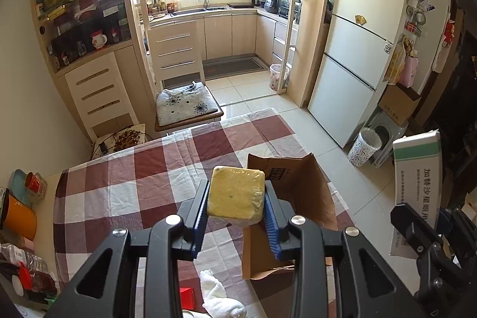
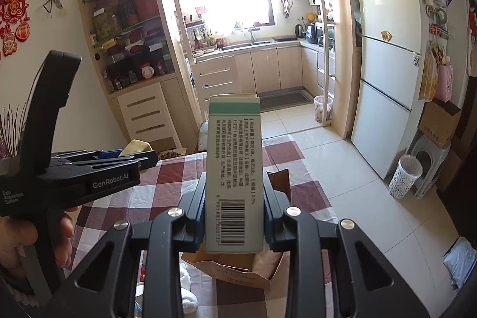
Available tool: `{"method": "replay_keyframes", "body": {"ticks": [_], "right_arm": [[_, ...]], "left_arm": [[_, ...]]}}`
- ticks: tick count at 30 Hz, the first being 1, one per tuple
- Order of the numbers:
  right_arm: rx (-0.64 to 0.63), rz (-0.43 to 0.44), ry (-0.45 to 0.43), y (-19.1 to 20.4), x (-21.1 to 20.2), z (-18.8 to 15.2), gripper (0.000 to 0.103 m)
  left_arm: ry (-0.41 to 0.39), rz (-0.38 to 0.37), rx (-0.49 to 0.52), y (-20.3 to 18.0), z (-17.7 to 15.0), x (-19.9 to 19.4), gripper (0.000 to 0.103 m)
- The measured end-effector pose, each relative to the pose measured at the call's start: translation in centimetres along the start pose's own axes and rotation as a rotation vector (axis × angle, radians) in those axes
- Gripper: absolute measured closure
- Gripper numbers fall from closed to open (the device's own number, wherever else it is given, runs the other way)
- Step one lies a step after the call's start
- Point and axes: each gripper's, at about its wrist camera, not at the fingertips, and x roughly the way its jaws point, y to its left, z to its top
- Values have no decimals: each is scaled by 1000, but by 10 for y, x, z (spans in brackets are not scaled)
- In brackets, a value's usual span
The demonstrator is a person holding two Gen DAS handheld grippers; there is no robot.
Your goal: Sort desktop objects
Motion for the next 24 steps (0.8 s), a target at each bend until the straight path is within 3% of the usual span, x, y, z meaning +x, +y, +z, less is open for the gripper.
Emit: {"method": "replay_keyframes", "body": {"ticks": [24], "right_arm": [[14, 4, 74, -15, 32, -8, 72]], "left_arm": [[74, 27, 33, -16, 15, 31, 69]]}}
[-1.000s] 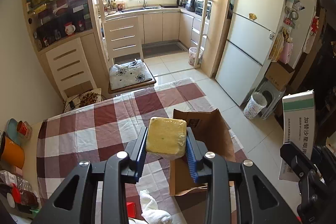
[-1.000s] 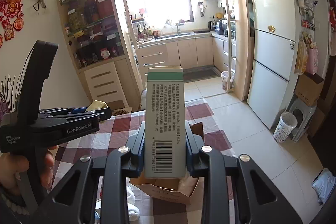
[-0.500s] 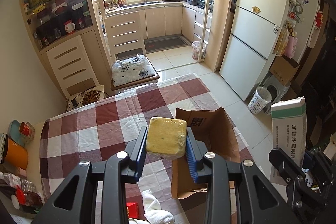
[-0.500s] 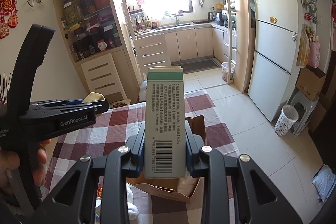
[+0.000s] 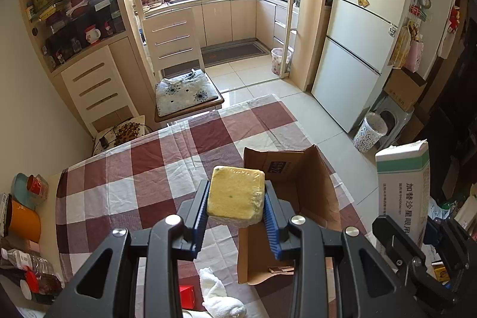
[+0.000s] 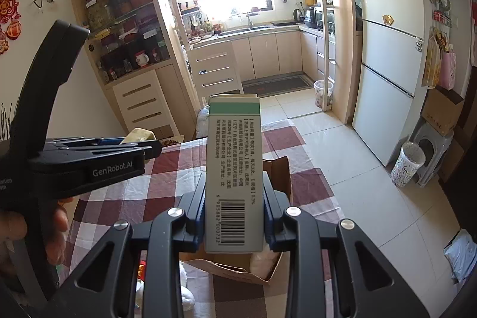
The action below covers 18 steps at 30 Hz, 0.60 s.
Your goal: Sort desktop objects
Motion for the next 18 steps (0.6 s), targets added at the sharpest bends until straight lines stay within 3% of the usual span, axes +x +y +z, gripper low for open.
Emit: {"method": "replay_keyframes", "body": {"ticks": [18], "right_arm": [[-12, 9, 43, -6, 20, -1, 72]], "left_arm": [[38, -3, -22, 4, 6, 21, 69]]}}
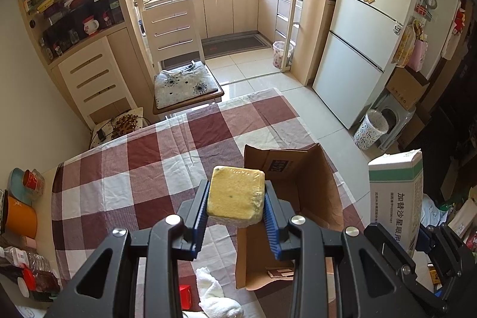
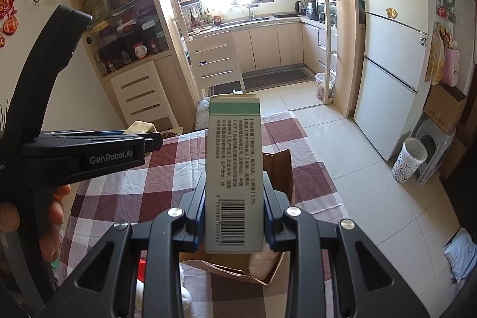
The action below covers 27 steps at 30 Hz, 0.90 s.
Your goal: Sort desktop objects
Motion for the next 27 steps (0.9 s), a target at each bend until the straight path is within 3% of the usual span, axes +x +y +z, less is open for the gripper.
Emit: {"method": "replay_keyframes", "body": {"ticks": [27], "right_arm": [[-9, 14, 35, -3, 9, -4, 72]], "left_arm": [[33, -6, 1, -1, 2, 17, 69]]}}
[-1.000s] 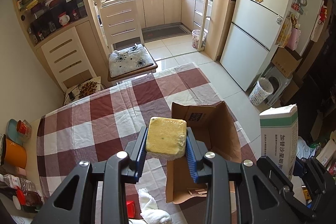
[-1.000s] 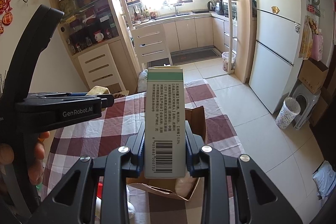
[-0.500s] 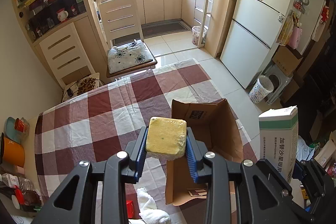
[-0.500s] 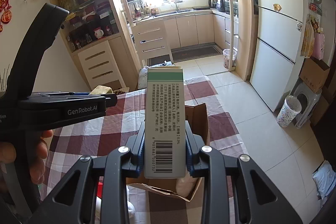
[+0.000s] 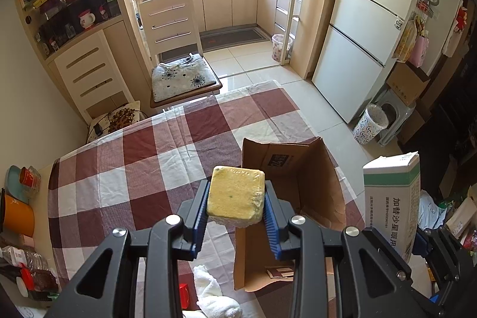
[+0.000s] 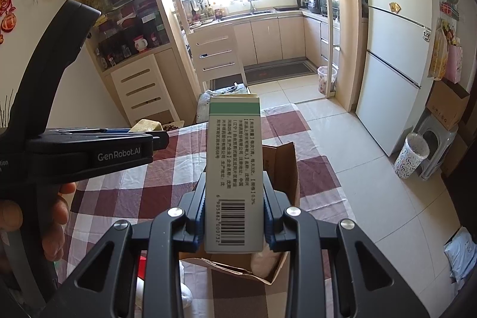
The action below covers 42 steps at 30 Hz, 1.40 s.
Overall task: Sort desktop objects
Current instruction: 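Open the left tool to drop the yellow sponge while the right tool releases the medicine box into the box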
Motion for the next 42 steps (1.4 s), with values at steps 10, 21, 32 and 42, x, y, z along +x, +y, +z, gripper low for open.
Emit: {"method": "replay_keyframes", "body": {"ticks": [10, 21, 32, 42], "right_arm": [[-5, -1, 15, -1, 4, -4, 72], [6, -16, 3, -6, 7, -1, 41], [24, -17, -44, -7, -12, -1, 36], [16, 1, -23, -1, -22, -15, 36]], "left_arm": [[5, 1, 16, -4, -1, 4, 69], [-37, 22, 56, -12, 2, 2, 29], [-57, 24, 50, -9, -3, -9, 28], [-48, 41, 39, -6, -21, -18, 28]]}}
